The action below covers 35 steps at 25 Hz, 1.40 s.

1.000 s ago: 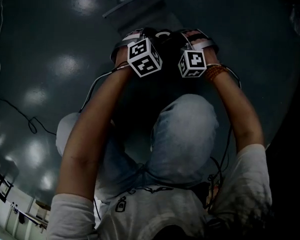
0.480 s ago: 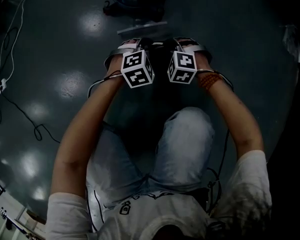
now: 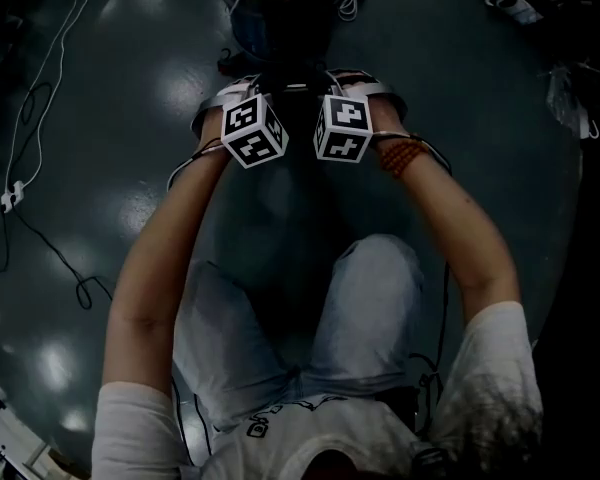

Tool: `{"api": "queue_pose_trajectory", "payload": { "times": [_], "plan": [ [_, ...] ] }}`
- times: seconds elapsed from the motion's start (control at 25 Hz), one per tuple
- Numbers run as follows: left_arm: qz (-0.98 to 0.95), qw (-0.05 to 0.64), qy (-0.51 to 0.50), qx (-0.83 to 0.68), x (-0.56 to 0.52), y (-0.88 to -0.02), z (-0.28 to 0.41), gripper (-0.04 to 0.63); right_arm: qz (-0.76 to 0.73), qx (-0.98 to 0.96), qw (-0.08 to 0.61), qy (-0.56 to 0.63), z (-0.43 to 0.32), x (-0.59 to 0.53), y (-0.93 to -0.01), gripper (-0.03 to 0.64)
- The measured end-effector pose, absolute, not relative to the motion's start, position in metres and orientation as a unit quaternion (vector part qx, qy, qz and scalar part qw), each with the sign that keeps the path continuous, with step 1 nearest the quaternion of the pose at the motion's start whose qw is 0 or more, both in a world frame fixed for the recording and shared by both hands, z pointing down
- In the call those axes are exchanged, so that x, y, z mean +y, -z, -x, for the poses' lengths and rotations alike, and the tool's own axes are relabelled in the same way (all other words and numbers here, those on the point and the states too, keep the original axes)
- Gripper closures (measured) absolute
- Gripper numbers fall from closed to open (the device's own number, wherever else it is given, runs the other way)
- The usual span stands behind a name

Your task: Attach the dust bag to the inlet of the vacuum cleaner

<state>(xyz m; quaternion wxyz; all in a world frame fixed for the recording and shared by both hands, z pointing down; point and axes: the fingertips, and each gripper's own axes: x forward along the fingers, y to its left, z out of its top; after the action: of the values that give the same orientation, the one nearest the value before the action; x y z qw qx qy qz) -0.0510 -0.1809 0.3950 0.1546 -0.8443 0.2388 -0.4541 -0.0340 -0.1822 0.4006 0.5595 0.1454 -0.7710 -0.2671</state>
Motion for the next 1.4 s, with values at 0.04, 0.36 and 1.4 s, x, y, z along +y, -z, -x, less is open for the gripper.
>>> {"api": "queue_pose_trajectory", "payload": {
  "times": [0.04,0.36,1.4],
  "plan": [
    [0.842,0.16,0.452,0.245,-0.193,-0.386,0.056,0.552,-0.156,-0.769,0.558,0.269,0.038,-0.193,-0.391,0.583],
    [0.827,0.177,0.437,0.305,-0.284,-0.337,0.081,0.534,-0.235,-0.767,0.542,0.25,0.062,-0.277,-0.345,0.581],
    [0.842,0.155,0.425,0.294,-0.337,-0.358,0.061,0.54,-0.274,-0.806,0.482,0.207,0.024,-0.314,-0.345,0.577]
  ]
}}
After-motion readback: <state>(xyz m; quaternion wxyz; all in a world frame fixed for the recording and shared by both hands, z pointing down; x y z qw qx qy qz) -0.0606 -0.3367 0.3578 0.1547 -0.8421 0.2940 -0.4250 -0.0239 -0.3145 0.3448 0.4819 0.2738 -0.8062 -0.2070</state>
